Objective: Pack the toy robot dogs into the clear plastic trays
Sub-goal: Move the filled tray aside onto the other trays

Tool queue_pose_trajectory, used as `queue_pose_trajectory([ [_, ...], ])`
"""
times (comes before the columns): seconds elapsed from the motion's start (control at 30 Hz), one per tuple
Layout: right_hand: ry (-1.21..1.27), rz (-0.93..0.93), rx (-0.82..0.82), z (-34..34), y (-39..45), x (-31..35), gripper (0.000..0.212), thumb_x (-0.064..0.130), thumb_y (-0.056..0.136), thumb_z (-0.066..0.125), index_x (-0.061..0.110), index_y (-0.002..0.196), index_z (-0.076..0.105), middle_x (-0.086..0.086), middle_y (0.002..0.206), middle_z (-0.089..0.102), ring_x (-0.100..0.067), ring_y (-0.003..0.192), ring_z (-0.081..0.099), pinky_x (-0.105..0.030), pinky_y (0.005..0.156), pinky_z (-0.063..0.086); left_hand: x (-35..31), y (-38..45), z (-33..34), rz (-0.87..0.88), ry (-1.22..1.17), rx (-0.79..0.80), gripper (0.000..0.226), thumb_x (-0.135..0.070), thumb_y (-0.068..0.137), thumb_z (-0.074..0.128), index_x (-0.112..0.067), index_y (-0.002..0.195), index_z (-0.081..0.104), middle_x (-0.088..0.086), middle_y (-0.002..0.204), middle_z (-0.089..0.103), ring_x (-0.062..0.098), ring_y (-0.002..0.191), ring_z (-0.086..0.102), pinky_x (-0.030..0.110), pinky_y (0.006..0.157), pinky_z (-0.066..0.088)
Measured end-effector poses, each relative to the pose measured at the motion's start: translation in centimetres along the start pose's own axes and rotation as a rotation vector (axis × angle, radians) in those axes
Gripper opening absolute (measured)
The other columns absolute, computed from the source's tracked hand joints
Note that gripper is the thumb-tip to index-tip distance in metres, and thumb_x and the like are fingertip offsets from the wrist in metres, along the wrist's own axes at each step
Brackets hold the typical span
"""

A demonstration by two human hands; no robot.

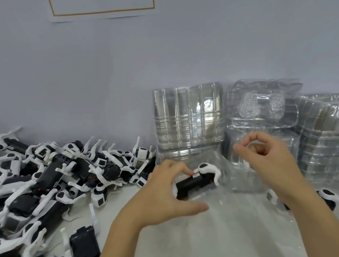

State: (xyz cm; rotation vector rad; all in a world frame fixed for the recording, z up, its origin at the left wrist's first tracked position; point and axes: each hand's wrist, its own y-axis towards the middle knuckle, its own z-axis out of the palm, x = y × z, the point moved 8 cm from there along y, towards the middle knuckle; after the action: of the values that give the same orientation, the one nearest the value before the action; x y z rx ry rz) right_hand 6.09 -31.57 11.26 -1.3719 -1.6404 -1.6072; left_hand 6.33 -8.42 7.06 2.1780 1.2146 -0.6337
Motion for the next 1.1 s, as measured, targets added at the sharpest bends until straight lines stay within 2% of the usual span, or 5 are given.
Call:
queue_pose_trajectory([
  [0.17, 0.066, -0.013, -0.051, 0.2, -0.1, 0.2, 0.010, 0.017, 0.092, 0.068, 0.021, 0.084, 0.064, 0.002, 0.053, 0.042, -0.010, 0.047, 0.036, -0.019, 0.049, 0.038, 0.3, -0.3, -2.6, 0.099, -0.531, -0.189, 0.043, -0.052, 0.068, 0.074, -0.030, 0.104, 0.066, 0.002, 0.110, 0.070, 0.024, 0.106, 0.064, 0.045, 0.091, 0.051],
  [0.27, 0.082, -0.059, 0.009, 2.6, -0.3, 1.2, 0.013, 0.014, 0.091, 0.069, 0.025, 0.087, 0.072, -0.001, 0.063, 0.064, -0.018, 0.056, 0.056, -0.027, 0.060, 0.052, 1.2, -0.3, -3.3, 0.039, -0.859, -0.338, 0.038, -0.056, 0.062, 0.076, -0.032, 0.092, 0.074, 0.002, 0.099, 0.075, 0.018, 0.092, 0.071, 0.034, 0.077, 0.057],
  [0.4, 0.039, -0.177, 0.112, 6.8, -1.4, 3.4, 0.015, 0.012, 0.088, 0.073, 0.027, 0.088, 0.074, 0.006, 0.076, 0.073, -0.016, 0.068, 0.067, -0.026, 0.064, 0.055, 2.1, -0.3, -2.4, -0.079, -1.307, -0.427, 0.047, -0.063, 0.065, 0.079, -0.025, 0.093, 0.080, 0.008, 0.104, 0.077, 0.026, 0.090, 0.076, 0.041, 0.066, 0.061],
  [0.5, 0.074, -0.259, 0.193, 9.2, -2.5, 4.6, 0.019, 0.011, 0.086, 0.076, 0.028, 0.092, 0.074, 0.010, 0.081, 0.071, -0.014, 0.073, 0.068, -0.021, 0.066, 0.054, 2.5, -0.4, -2.0, -0.127, -1.440, -0.462, 0.051, -0.064, 0.074, 0.064, -0.021, 0.097, 0.081, 0.010, 0.098, 0.078, 0.026, 0.080, 0.076, 0.035, 0.059, 0.059],
  [1.1, 0.004, -0.347, 0.283, 10.3, -3.3, 6.2, 0.031, 0.003, 0.074, 0.085, 0.026, 0.092, 0.074, 0.016, 0.088, 0.064, -0.013, 0.079, 0.067, -0.021, 0.072, 0.056, 3.2, 0.1, -0.8, -0.110, -1.689, -0.307, 0.067, -0.064, 0.058, 0.085, -0.018, 0.106, 0.077, 0.019, 0.113, 0.072, 0.040, 0.095, 0.071, 0.049, 0.075, 0.056],
])
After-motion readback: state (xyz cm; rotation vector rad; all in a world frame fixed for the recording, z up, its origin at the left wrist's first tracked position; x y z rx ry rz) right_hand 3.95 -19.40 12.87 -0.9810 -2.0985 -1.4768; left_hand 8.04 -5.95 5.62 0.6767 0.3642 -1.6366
